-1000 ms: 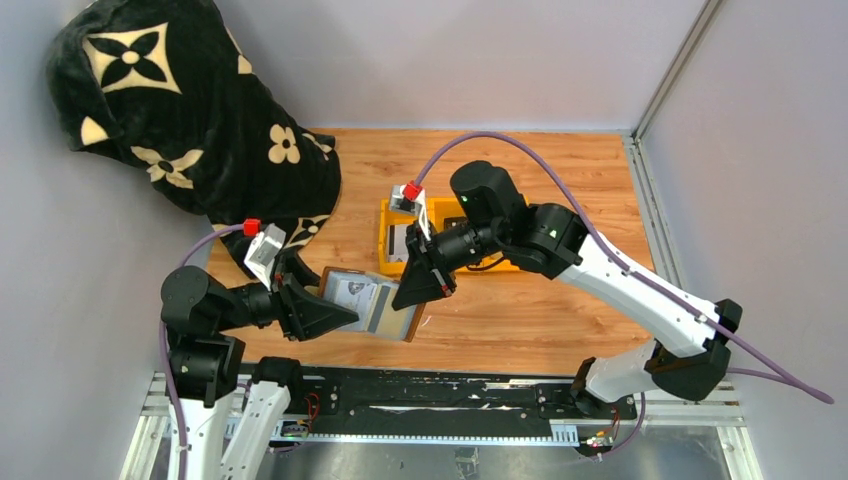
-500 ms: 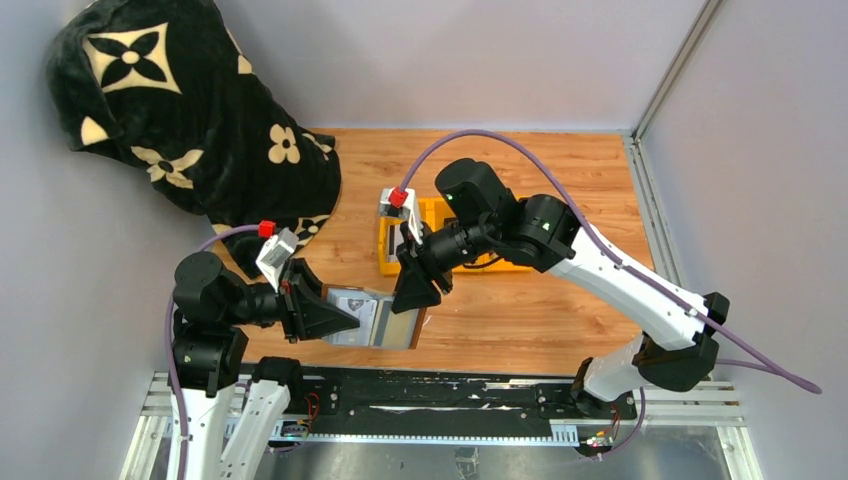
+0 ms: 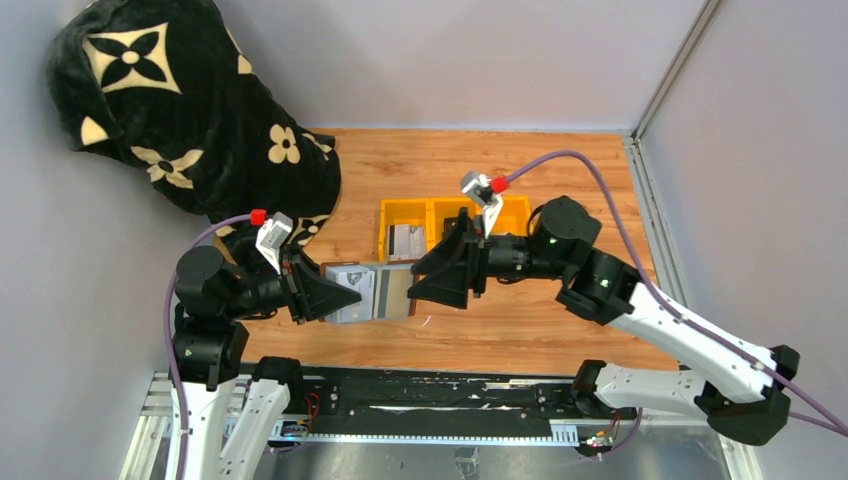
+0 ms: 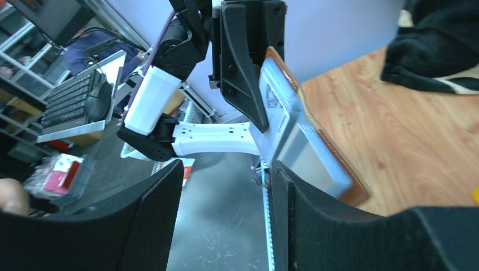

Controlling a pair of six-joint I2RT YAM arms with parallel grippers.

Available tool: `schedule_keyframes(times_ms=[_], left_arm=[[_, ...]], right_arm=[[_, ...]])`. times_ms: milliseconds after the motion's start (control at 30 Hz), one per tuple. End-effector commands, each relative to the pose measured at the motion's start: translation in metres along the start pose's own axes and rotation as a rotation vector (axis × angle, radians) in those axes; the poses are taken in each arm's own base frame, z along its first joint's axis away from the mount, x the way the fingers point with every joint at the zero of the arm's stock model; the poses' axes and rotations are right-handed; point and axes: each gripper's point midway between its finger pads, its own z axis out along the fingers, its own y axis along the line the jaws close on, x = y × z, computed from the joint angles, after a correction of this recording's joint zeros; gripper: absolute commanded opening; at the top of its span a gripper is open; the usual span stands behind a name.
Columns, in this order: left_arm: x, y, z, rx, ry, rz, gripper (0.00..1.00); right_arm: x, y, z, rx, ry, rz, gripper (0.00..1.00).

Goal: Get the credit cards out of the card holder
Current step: Remove the credit card from the card holder.

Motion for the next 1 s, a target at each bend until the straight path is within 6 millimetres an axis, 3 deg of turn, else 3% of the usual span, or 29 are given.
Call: schedule_keyframes(times_ms=[0, 133, 533, 767, 867, 967], left_arm=[[-0.023, -0.01, -0.001, -0.018, -0.087, 0.053, 0.05], [-0.023, -0.014, -0.001, 0.0, -0.081, 0.048, 0.05], [-0.023, -0.045, -0.006, 0.106, -0.063, 0.058, 0.05], [-0.021, -0.049, -0.007, 0.123, -0.053, 0.052, 0.07], [-0.019, -0.049, -0.008, 0.126, -0.05, 0.051, 0.18], [-0.017, -0.049, -0.008, 0.129, -0.046, 0.049, 0.23]], right_arm=[[0.0, 0.029, 0.025, -0.176, -0.047, 0.043, 0.62], [0.009, 0.028, 0.04, -0.223, -0.032, 0.082, 0.62], [0.036, -0.006, 0.067, -0.148, 0.037, 0.153, 0.54], [0.032, -0.013, 0.079, -0.135, 0.018, 0.184, 0.39], [0.027, -0.02, 0.083, -0.098, -0.008, 0.201, 0.29], [0.022, -0.026, 0.086, -0.063, -0.036, 0.216, 0.2]])
